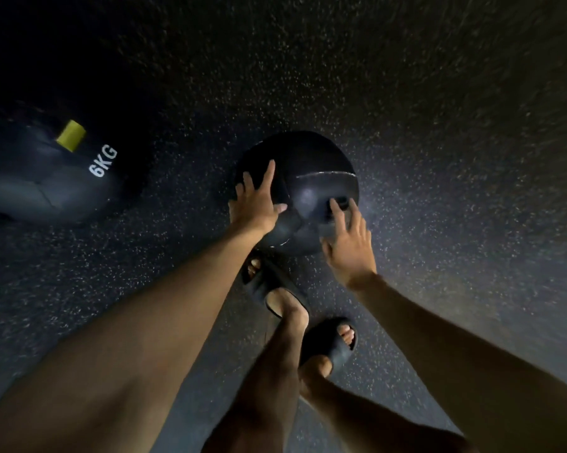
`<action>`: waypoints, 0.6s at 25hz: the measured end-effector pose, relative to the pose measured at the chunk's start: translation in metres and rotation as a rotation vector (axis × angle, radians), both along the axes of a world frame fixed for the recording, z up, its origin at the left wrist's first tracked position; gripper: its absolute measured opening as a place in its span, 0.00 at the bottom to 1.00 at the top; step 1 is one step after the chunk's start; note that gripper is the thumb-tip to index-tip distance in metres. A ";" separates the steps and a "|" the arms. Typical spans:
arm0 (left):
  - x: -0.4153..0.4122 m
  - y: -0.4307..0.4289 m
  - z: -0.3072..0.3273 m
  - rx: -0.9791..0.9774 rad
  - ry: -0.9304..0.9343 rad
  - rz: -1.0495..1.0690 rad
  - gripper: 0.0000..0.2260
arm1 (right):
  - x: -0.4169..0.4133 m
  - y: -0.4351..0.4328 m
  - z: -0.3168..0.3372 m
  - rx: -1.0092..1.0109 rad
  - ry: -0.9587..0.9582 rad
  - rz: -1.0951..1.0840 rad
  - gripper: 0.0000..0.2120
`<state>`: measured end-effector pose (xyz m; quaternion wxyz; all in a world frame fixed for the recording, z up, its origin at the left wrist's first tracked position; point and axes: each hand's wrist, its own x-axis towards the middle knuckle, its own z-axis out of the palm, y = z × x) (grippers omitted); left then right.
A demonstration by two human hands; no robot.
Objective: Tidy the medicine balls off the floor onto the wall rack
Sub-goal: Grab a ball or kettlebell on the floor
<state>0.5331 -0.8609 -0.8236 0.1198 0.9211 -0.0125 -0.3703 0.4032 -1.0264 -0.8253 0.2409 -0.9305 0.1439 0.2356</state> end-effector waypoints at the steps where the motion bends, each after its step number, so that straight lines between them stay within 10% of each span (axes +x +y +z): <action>1: 0.013 0.002 0.000 0.014 -0.023 0.039 0.34 | -0.001 0.002 -0.002 0.018 0.032 -0.015 0.38; 6: 0.035 0.024 -0.006 -0.124 -0.146 0.132 0.27 | 0.062 0.024 -0.006 0.069 -0.010 -0.138 0.41; 15: 0.037 0.025 -0.014 -0.222 -0.101 0.150 0.45 | 0.240 0.016 -0.010 0.264 -0.114 -0.200 0.31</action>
